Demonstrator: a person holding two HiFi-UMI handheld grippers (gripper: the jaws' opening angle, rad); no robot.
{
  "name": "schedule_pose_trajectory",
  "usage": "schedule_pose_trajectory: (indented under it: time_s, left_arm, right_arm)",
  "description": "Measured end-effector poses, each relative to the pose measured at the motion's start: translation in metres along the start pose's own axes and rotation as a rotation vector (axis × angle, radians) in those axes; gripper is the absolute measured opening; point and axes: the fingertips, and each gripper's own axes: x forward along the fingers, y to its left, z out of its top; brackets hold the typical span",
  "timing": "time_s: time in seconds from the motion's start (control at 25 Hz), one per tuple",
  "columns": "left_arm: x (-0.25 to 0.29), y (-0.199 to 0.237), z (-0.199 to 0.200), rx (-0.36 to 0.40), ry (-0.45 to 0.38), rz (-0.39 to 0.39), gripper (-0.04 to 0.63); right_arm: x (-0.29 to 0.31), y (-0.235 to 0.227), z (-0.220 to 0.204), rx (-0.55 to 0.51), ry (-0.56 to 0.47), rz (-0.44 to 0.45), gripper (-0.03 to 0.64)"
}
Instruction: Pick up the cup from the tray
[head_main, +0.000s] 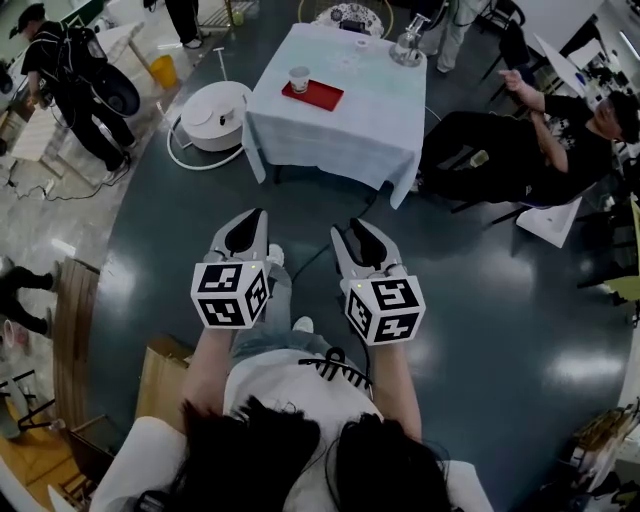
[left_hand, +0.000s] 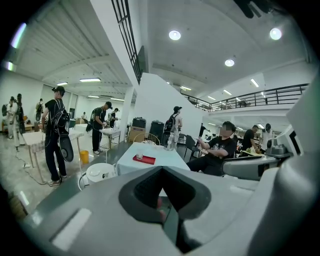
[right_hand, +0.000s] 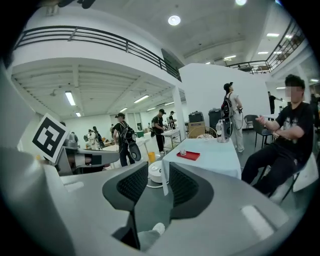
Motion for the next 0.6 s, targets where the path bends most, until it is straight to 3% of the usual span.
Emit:
schedule_pose_trajectory:
  time_s: [0.6]
  left_arm:
    - [0.078, 0.013, 0.031, 0.032, -0.002, -0.056, 0.001]
  right_arm:
    - [0.048, -0.049, 0.049, 0.026, -0.113, -0.067, 0.224]
